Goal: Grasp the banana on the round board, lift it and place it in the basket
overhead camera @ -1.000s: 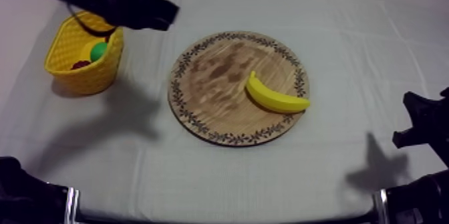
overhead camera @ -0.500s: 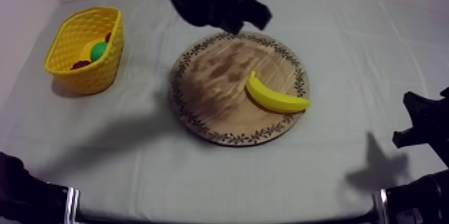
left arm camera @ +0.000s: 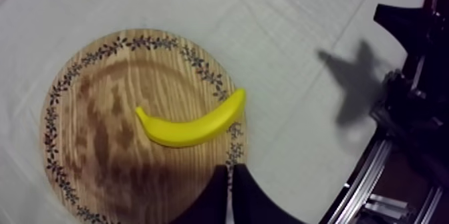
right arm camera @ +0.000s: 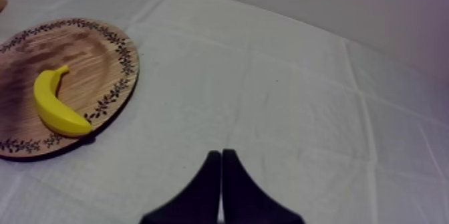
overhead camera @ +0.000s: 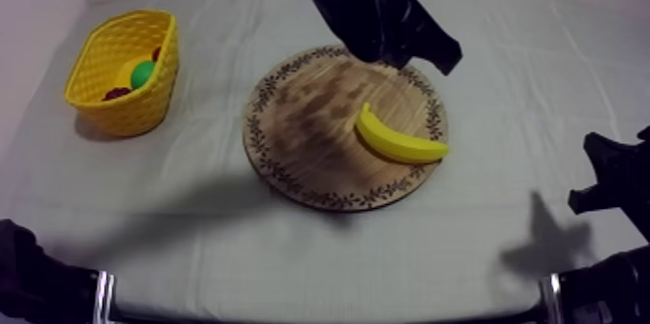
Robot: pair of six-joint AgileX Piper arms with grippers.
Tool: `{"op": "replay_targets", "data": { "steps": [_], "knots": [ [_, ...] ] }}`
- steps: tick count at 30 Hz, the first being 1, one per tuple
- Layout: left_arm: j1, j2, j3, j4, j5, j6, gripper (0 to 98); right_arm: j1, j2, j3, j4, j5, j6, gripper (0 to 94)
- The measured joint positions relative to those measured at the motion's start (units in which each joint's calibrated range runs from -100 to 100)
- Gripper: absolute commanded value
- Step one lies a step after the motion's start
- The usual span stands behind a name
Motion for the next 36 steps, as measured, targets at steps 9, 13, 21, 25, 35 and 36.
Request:
{"op": "replay_targets", "data": {
  "steps": [9,13,21,25,35,36],
  "knots": [
    [1.2,3.6,-1.9,1.75,1.5,-6.4,0.0,0.0,0.0,0.0,0.0,0.0,0.0,0.3],
    [1.2,3.7,-1.6,2.40,4.5,-12.8,0.0,0.0,0.0,0.0,0.0,0.0,0.0,0.3],
    [2.0,4.1,-2.9,-1.31,9.0,-26.7,0.0,0.0,0.0,0.0,0.0,0.0,0.0,0.3],
    [2.3,4.7,-5.7,-2.73,9.2,-31.3,4.7,0.0,0.0,0.0,0.0,0.0,0.0,0.3],
    [2.3,7.1,-7.9,-3.78,9.8,-32.4,18.4,0.0,0.0,0.0,0.0,0.0,0.0,0.3],
    [2.3,7.4,-7.9,-3.78,9.8,-32.3,20.7,0.0,0.0,0.0,0.0,0.0,0.0,0.3]
  ]
}}
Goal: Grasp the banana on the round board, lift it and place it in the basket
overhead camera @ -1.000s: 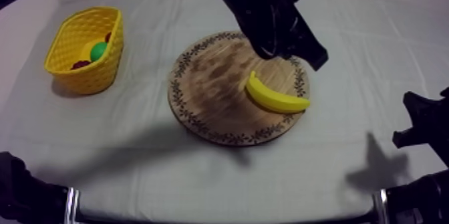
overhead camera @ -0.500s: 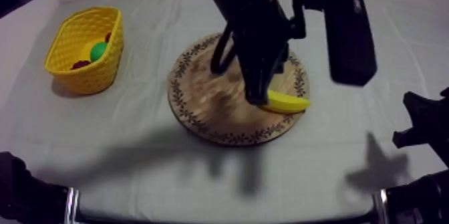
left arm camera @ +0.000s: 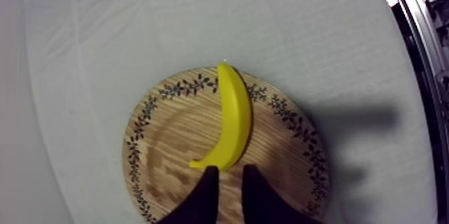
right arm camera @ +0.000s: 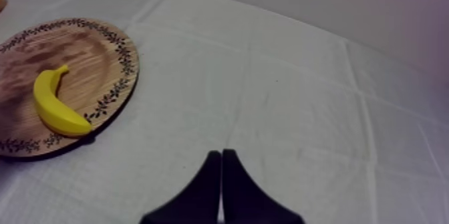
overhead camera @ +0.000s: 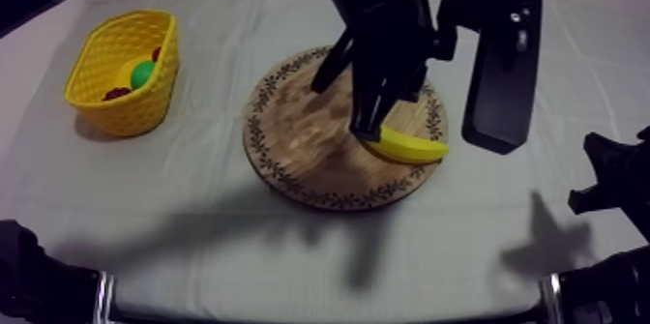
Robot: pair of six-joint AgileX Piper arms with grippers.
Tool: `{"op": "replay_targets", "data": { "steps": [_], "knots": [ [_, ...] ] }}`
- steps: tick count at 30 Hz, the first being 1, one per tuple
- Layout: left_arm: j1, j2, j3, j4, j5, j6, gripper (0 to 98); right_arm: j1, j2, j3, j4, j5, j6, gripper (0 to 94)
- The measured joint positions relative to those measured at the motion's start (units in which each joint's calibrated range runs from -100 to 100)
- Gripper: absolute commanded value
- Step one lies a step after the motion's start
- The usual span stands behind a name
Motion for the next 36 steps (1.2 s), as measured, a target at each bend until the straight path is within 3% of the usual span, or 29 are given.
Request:
{"op": "replay_targets", "data": {
  "steps": [7,14,21,36],
  "knots": [
    [0.0,0.9,0.9,-1.69,-1.1,2.3,64.4,0.0,0.0,0.0,0.0,0.0,0.0,0.3],
    [-0.1,1.8,0.9,-2.85,-1.3,2.2,86.5,0.0,0.0,0.0,0.0,0.0,0.0,0.3],
    [0.4,3.6,-1.0,-3.89,-1.0,2.0,94.1,0.0,0.0,0.0,0.0,0.0,0.0,0.3],
    [-0.6,13.5,-3.7,-4.93,-0.7,2.0,93.7,0.0,0.0,0.0,0.0,0.0,0.0,0.3]
  ]
}}
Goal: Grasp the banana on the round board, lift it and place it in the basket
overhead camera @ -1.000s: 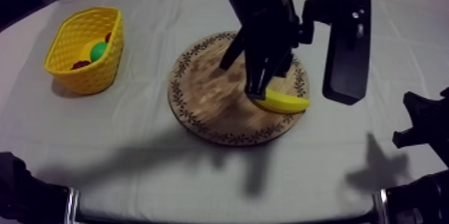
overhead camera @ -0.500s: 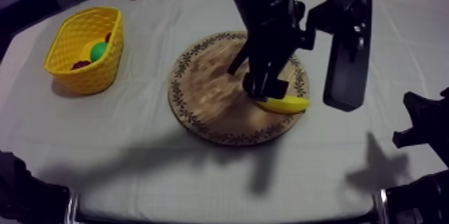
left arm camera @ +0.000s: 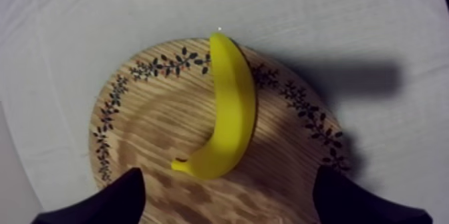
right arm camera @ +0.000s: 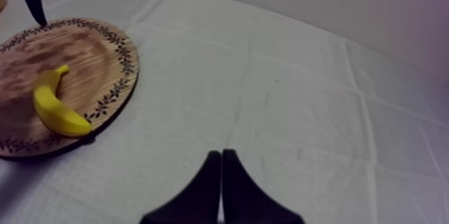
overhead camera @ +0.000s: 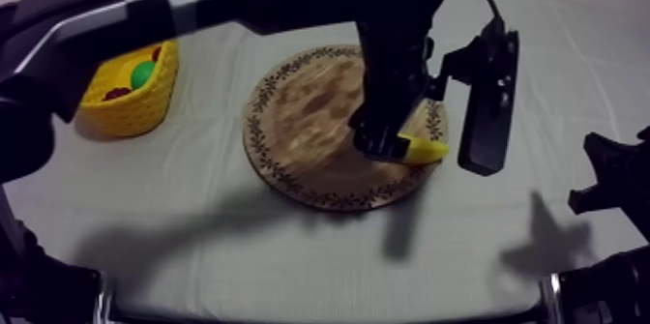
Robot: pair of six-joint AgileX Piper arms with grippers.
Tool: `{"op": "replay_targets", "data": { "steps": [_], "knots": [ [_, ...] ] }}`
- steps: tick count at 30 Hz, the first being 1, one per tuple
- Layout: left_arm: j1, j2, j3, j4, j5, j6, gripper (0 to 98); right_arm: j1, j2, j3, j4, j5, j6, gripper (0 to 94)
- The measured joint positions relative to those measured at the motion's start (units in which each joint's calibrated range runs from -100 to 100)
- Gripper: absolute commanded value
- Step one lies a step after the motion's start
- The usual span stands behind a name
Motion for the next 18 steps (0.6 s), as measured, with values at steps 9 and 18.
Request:
{"op": "replay_targets", "data": {
  "steps": [9,18],
  "knots": [
    [-1.3,9.0,-5.2,0.32,-0.1,0.3,91.2,0.0,0.0,0.0,0.0,0.0,0.0,0.3],
    [-1.6,15.5,-9.3,0.52,0.2,2.1,85.8,0.0,0.0,0.0,0.0,0.0,0.0,0.3]
  ]
}}
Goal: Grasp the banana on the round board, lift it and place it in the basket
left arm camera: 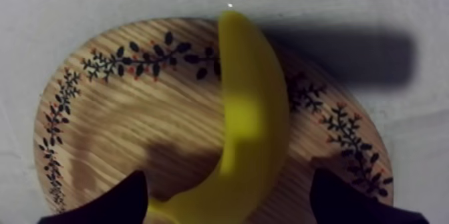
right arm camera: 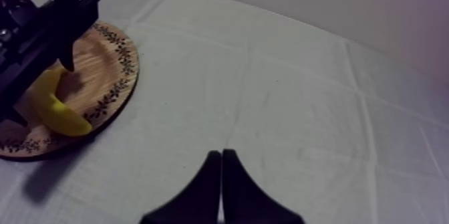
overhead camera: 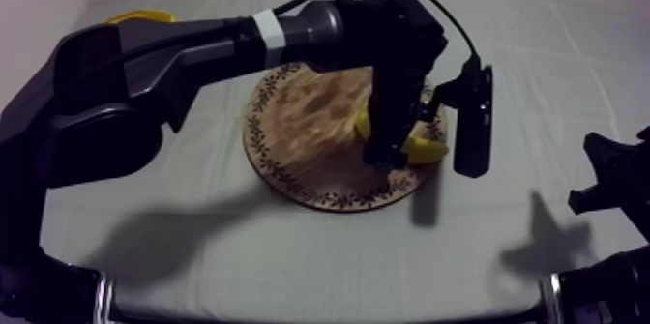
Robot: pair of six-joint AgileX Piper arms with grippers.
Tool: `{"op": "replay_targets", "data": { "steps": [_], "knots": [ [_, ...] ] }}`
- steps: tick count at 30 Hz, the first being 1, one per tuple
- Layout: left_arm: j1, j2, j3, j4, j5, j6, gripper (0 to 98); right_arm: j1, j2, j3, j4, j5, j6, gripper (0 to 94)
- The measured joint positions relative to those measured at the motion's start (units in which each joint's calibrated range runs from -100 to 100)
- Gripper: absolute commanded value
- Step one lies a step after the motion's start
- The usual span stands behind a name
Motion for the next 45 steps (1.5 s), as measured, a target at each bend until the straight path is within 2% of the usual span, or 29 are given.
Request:
{"op": "replay_targets", "data": {
  "steps": [8,18,22,26,34,45],
  "knots": [
    [0.0,2.1,-2.4,0.25,2.8,-0.1,70.4,0.0,0.0,0.0,0.0,0.0,0.0,0.3],
    [0.3,2.7,-3.0,0.64,3.8,-1.3,32.7,0.0,0.0,0.0,0.0,0.0,0.0,0.3],
    [0.5,2.8,-3.2,0.65,3.9,-1.4,24.2,0.0,0.0,0.0,0.0,0.0,0.0,0.3],
    [0.5,2.9,-3.2,0.65,3.9,-1.0,21.0,0.0,0.0,0.0,0.0,0.1,0.0,0.3],
    [0.1,1.2,-1.2,0.93,3.6,-0.6,20.7,0.0,0.0,0.0,0.0,0.0,0.0,0.3],
    [0.7,-8.4,0.0,1.07,3.4,0.6,21.2,0.0,0.0,0.0,0.0,0.0,0.0,0.3]
  ]
}}
